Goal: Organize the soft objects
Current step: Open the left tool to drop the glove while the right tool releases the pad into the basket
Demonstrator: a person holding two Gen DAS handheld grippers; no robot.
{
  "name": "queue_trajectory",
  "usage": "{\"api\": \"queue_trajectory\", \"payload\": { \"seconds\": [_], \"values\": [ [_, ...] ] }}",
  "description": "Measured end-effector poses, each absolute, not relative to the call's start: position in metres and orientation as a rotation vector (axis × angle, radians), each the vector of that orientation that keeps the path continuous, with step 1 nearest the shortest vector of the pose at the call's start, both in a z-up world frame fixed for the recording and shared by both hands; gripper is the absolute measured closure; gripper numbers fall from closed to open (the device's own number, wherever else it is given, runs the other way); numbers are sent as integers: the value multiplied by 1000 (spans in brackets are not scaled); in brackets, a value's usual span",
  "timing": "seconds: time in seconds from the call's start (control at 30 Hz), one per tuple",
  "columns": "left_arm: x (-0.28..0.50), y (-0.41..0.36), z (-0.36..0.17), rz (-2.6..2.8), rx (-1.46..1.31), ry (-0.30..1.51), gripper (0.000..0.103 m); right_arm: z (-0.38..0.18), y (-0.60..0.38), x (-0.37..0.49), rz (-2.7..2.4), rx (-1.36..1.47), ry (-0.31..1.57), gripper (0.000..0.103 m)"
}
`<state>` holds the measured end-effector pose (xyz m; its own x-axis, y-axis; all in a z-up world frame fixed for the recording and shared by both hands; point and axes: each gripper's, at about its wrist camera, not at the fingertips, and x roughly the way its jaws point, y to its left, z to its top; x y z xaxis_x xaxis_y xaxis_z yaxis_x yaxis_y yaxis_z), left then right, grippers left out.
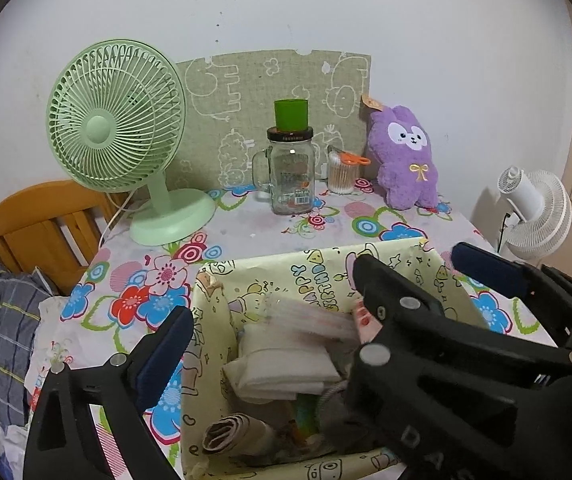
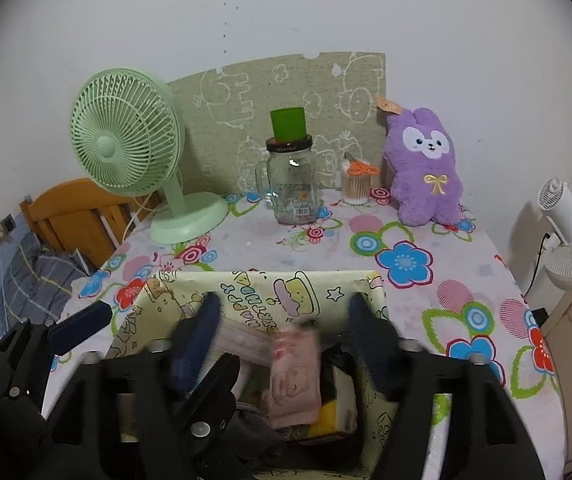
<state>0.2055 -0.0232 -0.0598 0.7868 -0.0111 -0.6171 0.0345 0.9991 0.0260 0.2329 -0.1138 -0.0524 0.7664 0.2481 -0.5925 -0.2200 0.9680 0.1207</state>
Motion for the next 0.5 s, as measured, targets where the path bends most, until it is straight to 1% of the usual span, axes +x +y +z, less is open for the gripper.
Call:
{"api": "queue_trajectory", "payload": {
  "seconds": [0.03,0.23,0.5],
  "values": [
    [204,-24,-59,-24,36,661,2,-52,-115,231,248,52,640,22],
    [201,-27,-58,-31,29,656,1,-49,-120,226,223,44,647,11],
    [187,-32,-53,-35,14,643,0,-44,-127,211,186,24,649,8]
  ]
}}
